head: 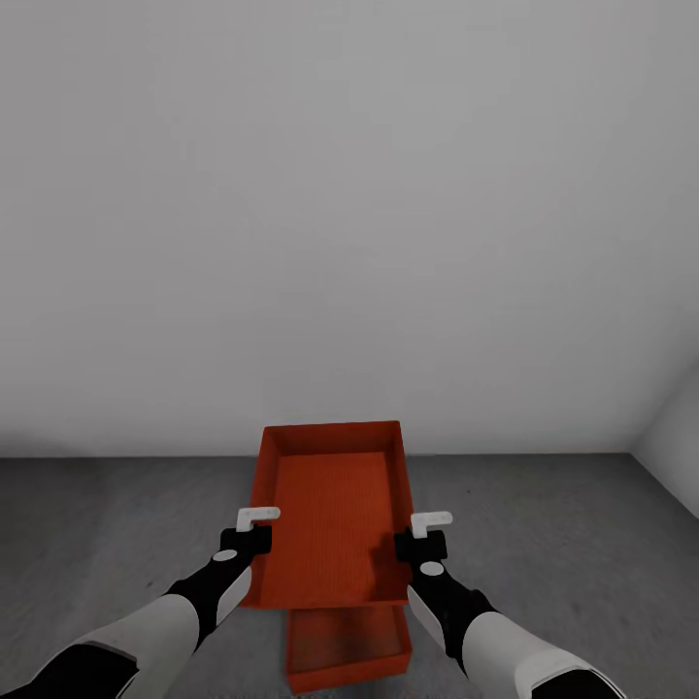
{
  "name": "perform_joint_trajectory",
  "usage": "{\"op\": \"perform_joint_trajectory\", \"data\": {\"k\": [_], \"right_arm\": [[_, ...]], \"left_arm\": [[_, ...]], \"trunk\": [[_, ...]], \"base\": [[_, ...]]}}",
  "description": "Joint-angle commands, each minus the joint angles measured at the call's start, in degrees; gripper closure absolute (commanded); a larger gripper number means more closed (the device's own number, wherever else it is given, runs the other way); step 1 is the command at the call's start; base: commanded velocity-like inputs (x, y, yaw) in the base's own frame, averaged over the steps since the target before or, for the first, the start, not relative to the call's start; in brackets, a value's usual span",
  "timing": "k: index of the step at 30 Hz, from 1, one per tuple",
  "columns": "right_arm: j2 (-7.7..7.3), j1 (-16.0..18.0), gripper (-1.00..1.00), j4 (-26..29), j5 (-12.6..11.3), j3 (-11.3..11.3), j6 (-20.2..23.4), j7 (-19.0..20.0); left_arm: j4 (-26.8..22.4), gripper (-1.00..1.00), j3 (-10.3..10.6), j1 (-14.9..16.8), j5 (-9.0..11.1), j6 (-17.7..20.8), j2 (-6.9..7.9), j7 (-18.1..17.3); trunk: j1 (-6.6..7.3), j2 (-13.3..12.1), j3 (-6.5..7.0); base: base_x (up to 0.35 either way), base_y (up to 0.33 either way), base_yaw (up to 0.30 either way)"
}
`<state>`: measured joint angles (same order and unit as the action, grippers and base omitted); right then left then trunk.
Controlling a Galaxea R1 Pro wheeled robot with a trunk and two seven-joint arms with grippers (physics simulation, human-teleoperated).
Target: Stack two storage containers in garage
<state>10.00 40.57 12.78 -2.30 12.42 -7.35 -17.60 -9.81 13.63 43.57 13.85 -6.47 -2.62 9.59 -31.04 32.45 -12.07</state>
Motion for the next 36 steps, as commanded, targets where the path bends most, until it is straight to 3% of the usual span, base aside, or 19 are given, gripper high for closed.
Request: {"op": "perform_joint_trajectory", "data": {"k": [1,36], "right_arm": [[-1.03,0.0,1.0,-0.4,-1.0,-1.9,-0.5,-2.7],[-1.03,0.0,1.0,-0.4,-1.0,-1.9,-0.5,-2.7]], "left_arm": [[-0.1,1.0,-3.5,0.1,0.0,-2.7,1.47,1.2],[-0.2,1.0,-3.5,0.1,0.0,-2.7,1.47,1.2]], "trunk": [[-0.02,0.1,-0.19],[-0.02,0.1,-3.42]], "base": [[0.0,0.0,0.0],[0.0,0.0,0.0]]}}
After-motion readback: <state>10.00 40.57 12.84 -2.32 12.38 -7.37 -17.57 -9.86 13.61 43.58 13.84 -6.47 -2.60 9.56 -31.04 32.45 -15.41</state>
